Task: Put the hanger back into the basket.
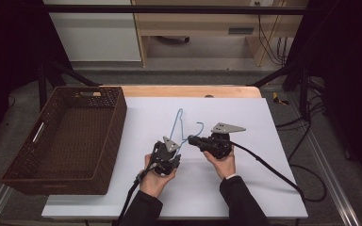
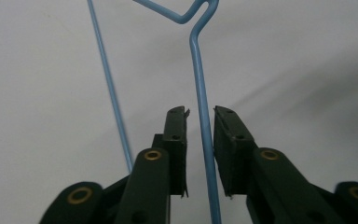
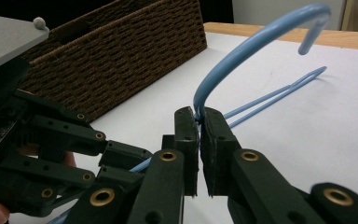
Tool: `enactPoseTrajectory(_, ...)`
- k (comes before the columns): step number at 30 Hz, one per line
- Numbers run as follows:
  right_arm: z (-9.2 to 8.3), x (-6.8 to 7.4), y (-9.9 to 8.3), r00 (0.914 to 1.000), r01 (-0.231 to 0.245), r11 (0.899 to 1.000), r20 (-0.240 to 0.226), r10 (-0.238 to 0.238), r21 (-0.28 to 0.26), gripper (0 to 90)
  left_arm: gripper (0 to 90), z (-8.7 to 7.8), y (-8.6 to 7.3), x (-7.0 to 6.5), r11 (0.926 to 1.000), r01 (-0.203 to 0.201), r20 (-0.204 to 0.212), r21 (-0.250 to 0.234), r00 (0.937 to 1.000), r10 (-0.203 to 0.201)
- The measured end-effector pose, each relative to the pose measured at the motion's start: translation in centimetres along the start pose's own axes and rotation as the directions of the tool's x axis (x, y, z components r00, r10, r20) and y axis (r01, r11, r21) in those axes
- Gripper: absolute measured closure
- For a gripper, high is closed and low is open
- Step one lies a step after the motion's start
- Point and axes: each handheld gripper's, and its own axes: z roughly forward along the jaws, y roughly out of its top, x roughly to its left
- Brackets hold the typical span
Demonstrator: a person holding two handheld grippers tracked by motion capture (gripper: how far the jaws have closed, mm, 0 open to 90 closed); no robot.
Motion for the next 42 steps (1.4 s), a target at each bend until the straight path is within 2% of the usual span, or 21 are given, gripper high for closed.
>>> enactPoseTrajectory(2,0.0,0.0,0.0,1.0,0.0,1.0,0.0,0.0,-0.002,86.1,83.7,0.0,0.1,-0.1,1.0,-0.003,0.003,0.001,1.0,0.003)
enactPoseTrajectory(8,-0.1,0.1,0.1,0.9999,0.009,1.0,0.011,-0.009,-0.001,86.0,86.3,-0.1,0.1,-0.4,1.0,0.007,-0.043,-0.005,0.9991,-0.007)
enactPoseTrajectory(12,-0.1,0.2,0.1,0.9999,0.009,1.0,0.012,-0.009,-0.005,85.8,86.8,-0.2,0.2,-0.4,0.9996,0.026,-0.046,-0.005,0.9986,-0.027)
enactPoseTrajectory(16,-0.2,0.4,0.3,0.9997,0.014,1.0,0.018,-0.013,-0.013,85.0,87.0,-0.4,0.4,-0.5,0.9996,0.027,-0.045,-0.011,0.9986,-0.027)
enactPoseTrajectory(20,-1.1,0.8,0.7,0.9991,0.032,0.999,0.029,-0.031,-0.031,76.4,87.1,-1.0,0.5,-0.2,0.999,0.028,-0.065,-0.035,0.9974,-0.031)
enactPoseTrajectory(22,-1.3,0.8,0.7,0.999,0.035,0.999,0.029,-0.034,-0.03,75.4,87.1,-1.3,0.6,0.0,0.9985,0.031,-0.06,-0.045,0.9976,-0.034)
enactPoseTrajectory(25,-2.2,1.2,0.8,0.9981,0.058,0.998,0.024,-0.057,-0.028,71.4,87.1,-2.1,0.7,0.3,0.9971,0.026,-0.065,-0.071,0.9974,-0.031)
enactPoseTrajectory(27,-3.5,1.4,0.9,0.9969,0.075,0.997,0.027,-0.074,-0.029,67.7,87.1,-2.8,0.9,0.6,0.9963,0.019,-0.072,-0.084,0.9971,-0.025)
enactPoseTrajectory(29,-3.8,1.4,0.9,0.9964,0.079,0.996,0.033,-0.078,-0.029,66.0,87.1,-3.5,1.2,0.9,0.9951,0.021,-0.065,-0.097,0.9975,-0.027)
enactPoseTrajectory(31,-4.9,1.3,0.8,0.9951,0.091,0.995,0.043,-0.089,-0.033,59.8,87.1,-4.2,1.6,1.1,0.9941,0.01,-0.052,-0.108,0.9985,-0.016)
enactPoseTrajectory(32,-5.9,1.1,0.6,0.9944,0.087,0.996,0.063,-0.085,-0.034,54.1,87.1,-4.3,1.7,1.2,0.9935,0.011,-0.044,-0.113,0.9989,-0.016)
enactPoseTrajectory(33,-5.9,1.1,0.6,0.9944,0.087,0.996,0.063,-0.085,-0.034,54.1,87.1,-4.5,1.8,1.2,0.9929,0.008,-0.04,-0.119,0.9991,-0.013)
enactPoseTrajectory(34,-6.2,1.1,0.5,0.9938,0.091,0.995,0.068,-0.089,-0.036,52.0,87.2,-4.8,2.0,1.3,0.9929,0.003,-0.029,-0.119,0.9995,-0.007)
enactPoseTrajectory(38,-7.7,0.7,0.2,0.9877,0.105,0.994,0.12,-0.101,-0.029,33.2,87.1,-5.5,2.7,1.6,0.9905,-0.005,0.023,-0.138,0.9997,0.008)
enactPoseTrajectory(42,-8.9,0.4,0.0,0.9821,0.12,0.992,0.149,-0.115,-0.025,25.5,87.1,-6.2,3.4,1.9,0.9897,-0.019,0.077,-0.142,0.9966,0.03)
